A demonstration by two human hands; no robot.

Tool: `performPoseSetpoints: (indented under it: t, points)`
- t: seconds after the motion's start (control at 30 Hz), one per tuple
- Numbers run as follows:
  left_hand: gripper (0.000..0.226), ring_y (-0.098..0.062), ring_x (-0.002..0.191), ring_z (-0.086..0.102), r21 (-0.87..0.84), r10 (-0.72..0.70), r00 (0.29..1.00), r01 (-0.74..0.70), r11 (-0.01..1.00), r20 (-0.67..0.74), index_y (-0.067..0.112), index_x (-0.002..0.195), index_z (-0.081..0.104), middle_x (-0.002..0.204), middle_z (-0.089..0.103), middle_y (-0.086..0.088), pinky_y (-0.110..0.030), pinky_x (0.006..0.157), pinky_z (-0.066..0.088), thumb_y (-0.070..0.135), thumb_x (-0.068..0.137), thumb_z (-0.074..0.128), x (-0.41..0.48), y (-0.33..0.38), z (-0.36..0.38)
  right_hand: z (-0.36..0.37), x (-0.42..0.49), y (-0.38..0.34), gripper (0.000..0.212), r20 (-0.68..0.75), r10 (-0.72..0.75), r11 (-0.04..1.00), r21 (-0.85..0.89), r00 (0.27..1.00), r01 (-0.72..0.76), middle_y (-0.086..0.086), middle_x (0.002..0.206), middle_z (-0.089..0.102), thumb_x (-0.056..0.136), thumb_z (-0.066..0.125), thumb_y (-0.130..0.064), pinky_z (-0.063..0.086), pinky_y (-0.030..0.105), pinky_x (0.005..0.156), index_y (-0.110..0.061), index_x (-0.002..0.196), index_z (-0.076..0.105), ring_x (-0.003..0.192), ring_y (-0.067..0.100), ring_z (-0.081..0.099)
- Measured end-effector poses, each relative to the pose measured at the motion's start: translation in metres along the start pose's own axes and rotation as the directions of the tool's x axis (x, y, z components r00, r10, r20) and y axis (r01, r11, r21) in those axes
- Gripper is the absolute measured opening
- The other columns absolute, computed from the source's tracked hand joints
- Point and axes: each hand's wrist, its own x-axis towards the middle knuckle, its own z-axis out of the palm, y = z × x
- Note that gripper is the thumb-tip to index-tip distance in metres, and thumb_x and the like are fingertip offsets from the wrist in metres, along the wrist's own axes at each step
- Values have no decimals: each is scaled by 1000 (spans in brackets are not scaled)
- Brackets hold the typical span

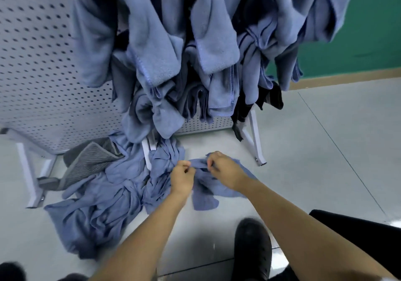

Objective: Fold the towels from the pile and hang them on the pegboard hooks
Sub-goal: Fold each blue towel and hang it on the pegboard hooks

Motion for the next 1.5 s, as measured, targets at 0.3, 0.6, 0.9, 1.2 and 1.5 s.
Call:
performPoseSetpoints:
  t: [0.3, 0.6, 0.9, 1.2, 1.5]
  points:
    - [26, -24, 68, 46, -156, 175, 984, -167, 974, 42, 12, 83, 57, 74, 51, -10, -29, 62, 41, 1, 97, 38, -61, 181, -108, -121, -29, -134, 10, -39, -212, 967, 136, 977, 215, 5, 74, 50, 89, 64, -10, 38, 13, 57, -8, 93, 56, 60, 10, 43]
    - [40, -10, 58, 48, 298, 218, 929, -308, 904, 299, 15, 63, 50, 60, 49, 5, -24, 58, 35, 43, 74, 77, -119, 225, -198, -170, -60, -233, 9, -337, -381, 915, -6, 861, 403, -5, 64, 58, 89, 61, -3, 46, 28, 65, -9, 84, 65, 58, 8, 52]
    - [75, -18, 103, 67, 247, 129, 909, -241, 939, 396, 18, 115, 63, 110, 71, 0, -39, 94, 52, 49, 52, 89, -128, 203, -217, -146, -61, -305, 14, -407, -420, 769, 316, 811, 556, -4, 80, 64, 89, 57, 6, 49, 12, 72, 0, 97, 67, 70, -5, 60]
    - [32, -28, 106, 64, -589, 197, 940, 5, 808, 278, 1, 117, 60, 115, 66, -20, -39, 93, 49, 24, 94, 56, -145, 232, -230, -131, -54, -256, 12, -412, -163, 784, 497, 896, 371, -3, 76, 61, 90, 64, -23, 45, 20, 63, -15, 83, 60, 65, 10, 53]
    - [32, -19, 104, 65, -773, 298, 926, -9, 635, 234, 8, 120, 57, 115, 68, -15, -34, 91, 49, 28, 96, 51, -157, 251, -231, -129, -67, -239, 50, 8, -26, 698, 716, 1000, 12, 6, 93, 68, 96, 46, -50, 55, 23, 74, -5, 104, 67, 83, 17, 62]
